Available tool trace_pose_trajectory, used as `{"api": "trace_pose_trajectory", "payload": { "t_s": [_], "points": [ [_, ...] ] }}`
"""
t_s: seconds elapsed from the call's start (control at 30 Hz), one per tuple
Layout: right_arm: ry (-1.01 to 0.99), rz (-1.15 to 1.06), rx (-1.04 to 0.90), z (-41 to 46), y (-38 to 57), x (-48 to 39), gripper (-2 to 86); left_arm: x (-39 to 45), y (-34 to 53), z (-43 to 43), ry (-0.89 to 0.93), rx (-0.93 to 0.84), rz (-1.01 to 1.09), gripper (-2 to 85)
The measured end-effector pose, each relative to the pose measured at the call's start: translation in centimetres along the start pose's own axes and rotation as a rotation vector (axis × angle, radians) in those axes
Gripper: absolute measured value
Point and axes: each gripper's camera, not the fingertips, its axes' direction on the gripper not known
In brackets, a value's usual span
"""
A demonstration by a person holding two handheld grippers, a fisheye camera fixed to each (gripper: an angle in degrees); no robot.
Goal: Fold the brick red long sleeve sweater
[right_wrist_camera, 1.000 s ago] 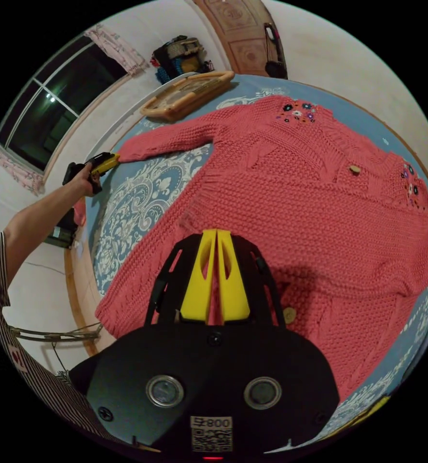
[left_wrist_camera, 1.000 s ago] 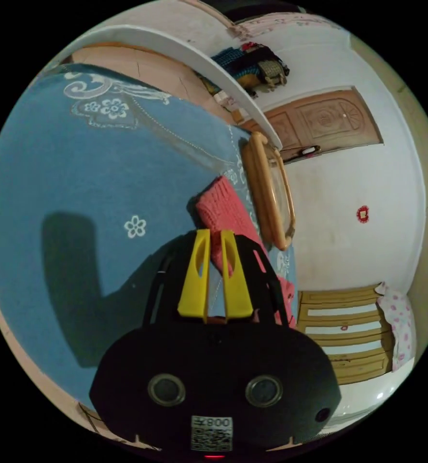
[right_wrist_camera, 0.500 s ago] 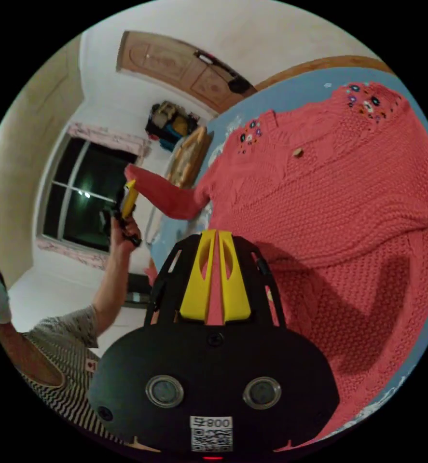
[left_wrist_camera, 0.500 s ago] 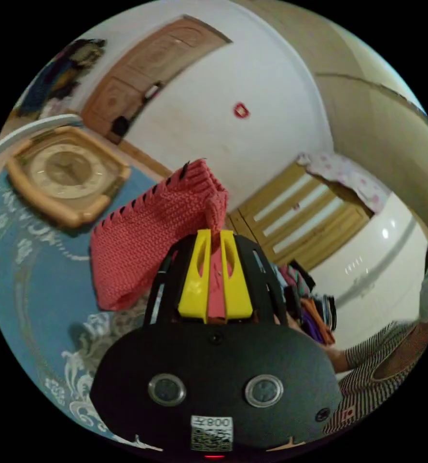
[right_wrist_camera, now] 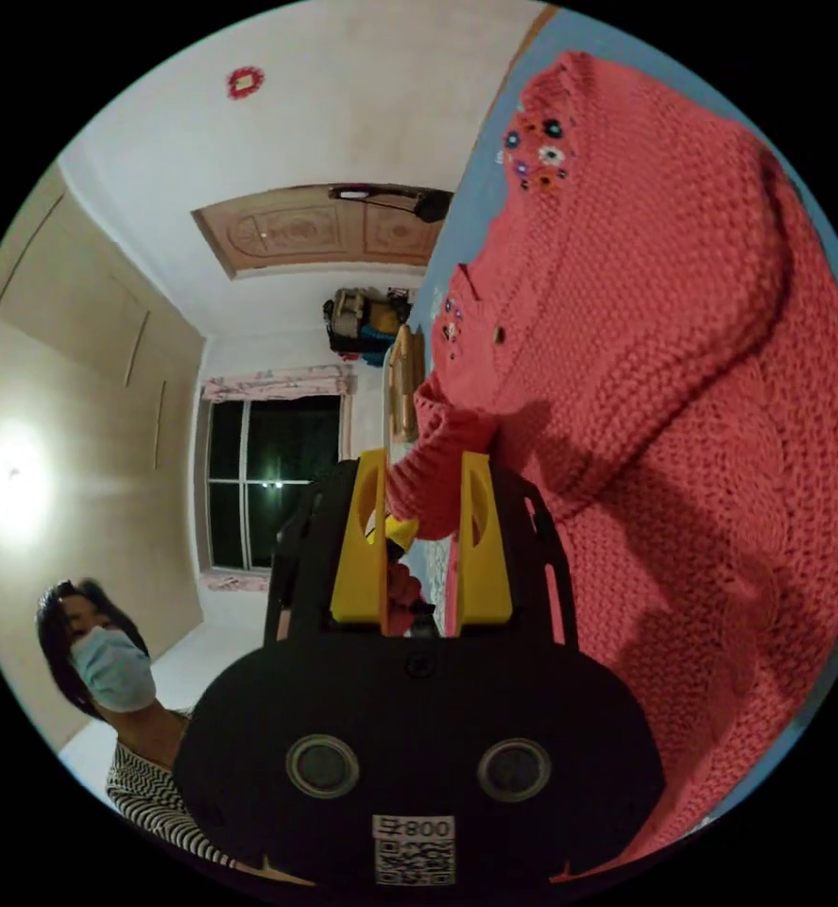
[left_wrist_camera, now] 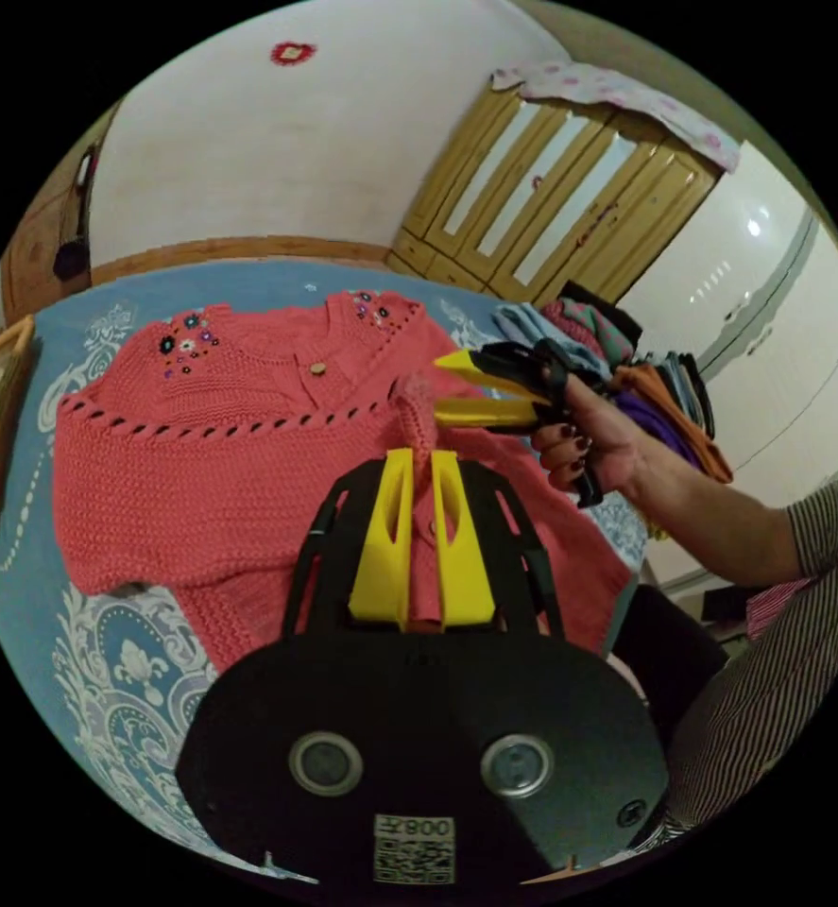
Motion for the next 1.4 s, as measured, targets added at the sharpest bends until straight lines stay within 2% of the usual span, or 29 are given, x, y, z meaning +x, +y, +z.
{"api": "trace_pose_trajectory", "payload": {
  "t_s": [0.17,0.23,0.37,0.6,0.7,0.83,0.97,1.13,1.23,1.4],
  "points": [
    [0.028,0.053,0.011,-3.7,-0.6,2.2,10.9,5.8,-1.5,7.3,-0.112,-0.067,0.110,2.7],
    [0.038,0.061,-0.016,-5.1,-1.1,2.7,6.8,7.5,-2.1,9.4,-0.146,-0.076,0.134,2.7],
    [0.077,0.013,-0.080,-7.3,-1.7,1.9,4.0,11.1,-3.8,13.3,-0.205,-0.035,0.160,2.5],
    [0.126,-0.235,-0.046,-17.0,0.6,-3.1,2.6,17.0,-6.1,18.8,-0.119,0.102,0.222,2.2],
    [0.246,-0.203,-0.020,-21.1,2.6,-1.7,2.5,18.8,-6.6,23.4,-0.080,0.059,0.220,2.2],
    [0.237,-0.107,0.018,-25.5,4.4,1.7,2.4,20.6,-7.0,29.7,-0.018,-0.006,0.197,2.6],
    [0.271,-0.116,0.002,-27.4,5.4,2.3,2.4,21.7,-7.5,34.4,-0.030,-0.048,0.203,2.9],
    [0.428,-0.052,-0.030,-28.8,6.6,5.4,2.4,21.0,-7.4,40.3,-0.012,-0.157,0.120,3.7],
    [0.405,-0.016,-0.031,-29.7,7.8,7.0,2.2,20.9,-7.0,43.2,0.018,-0.216,0.100,4.3],
    [0.417,-0.013,-0.015,-31.6,10.2,7.4,0.9,20.9,-6.7,45.4,0.021,-0.217,0.100,4.7]
  ]
}}
